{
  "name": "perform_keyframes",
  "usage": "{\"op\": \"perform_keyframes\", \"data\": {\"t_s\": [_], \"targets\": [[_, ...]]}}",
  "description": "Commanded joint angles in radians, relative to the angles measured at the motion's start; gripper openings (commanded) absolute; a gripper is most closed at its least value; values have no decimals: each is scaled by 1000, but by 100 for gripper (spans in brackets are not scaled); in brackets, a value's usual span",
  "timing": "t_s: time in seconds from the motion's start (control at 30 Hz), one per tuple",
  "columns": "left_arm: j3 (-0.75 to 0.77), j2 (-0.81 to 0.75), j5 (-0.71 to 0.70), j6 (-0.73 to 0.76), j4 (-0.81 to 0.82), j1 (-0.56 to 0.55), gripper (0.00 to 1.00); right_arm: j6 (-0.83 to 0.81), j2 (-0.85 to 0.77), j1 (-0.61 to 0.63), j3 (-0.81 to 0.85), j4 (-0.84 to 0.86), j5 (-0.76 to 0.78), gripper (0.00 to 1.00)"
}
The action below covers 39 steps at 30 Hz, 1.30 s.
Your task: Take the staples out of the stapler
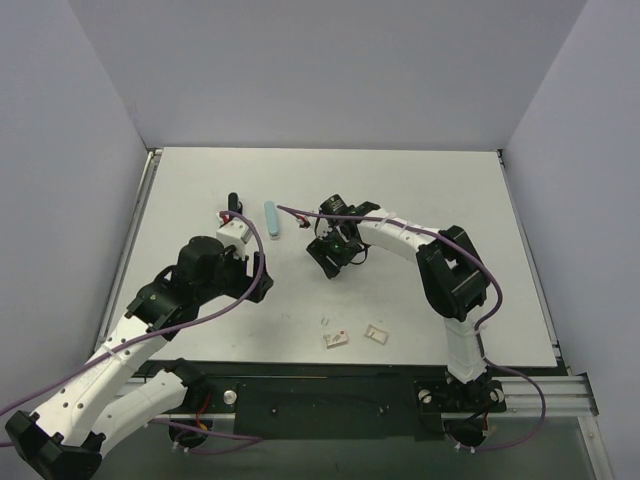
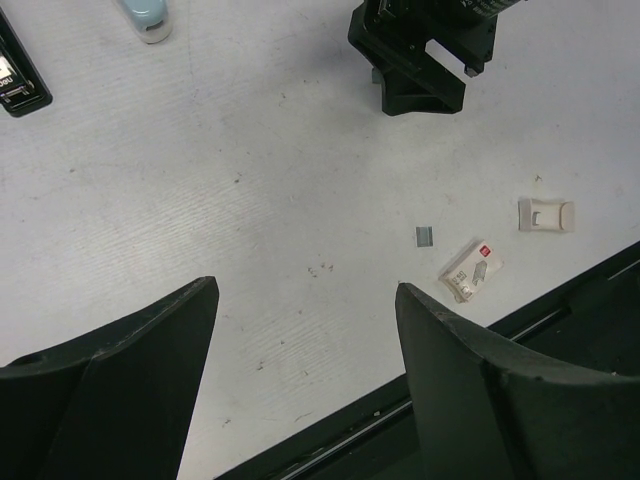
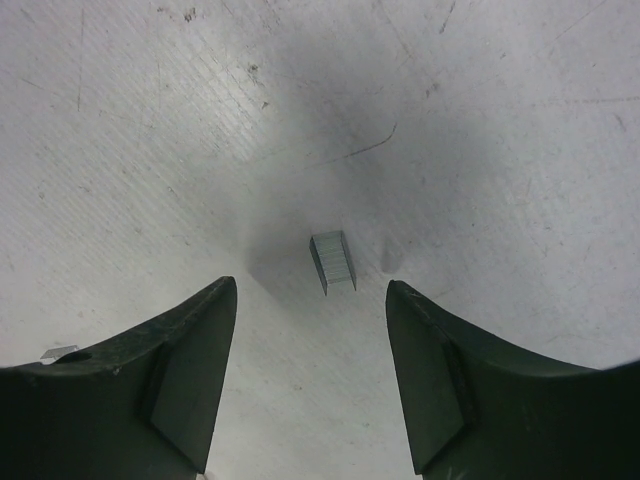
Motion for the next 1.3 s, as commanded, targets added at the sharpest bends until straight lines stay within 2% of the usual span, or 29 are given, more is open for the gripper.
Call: {"op": "perform_keyframes", "data": {"t_s": [0.0,0.5,0.9,1.27], "targets": [[4,-14,9,8,37,15,82,-22,10,4,23,-47,21,56],[2,-8,16,7,43,36,82,-30,47,17,37,-42,46,46],[-1,-7,26,7,43,38,82,-48,63,61,20,-40,135,38],[-1,-8,26,7,44,38,82,-44,67,72,27,-37,188,25]]}}
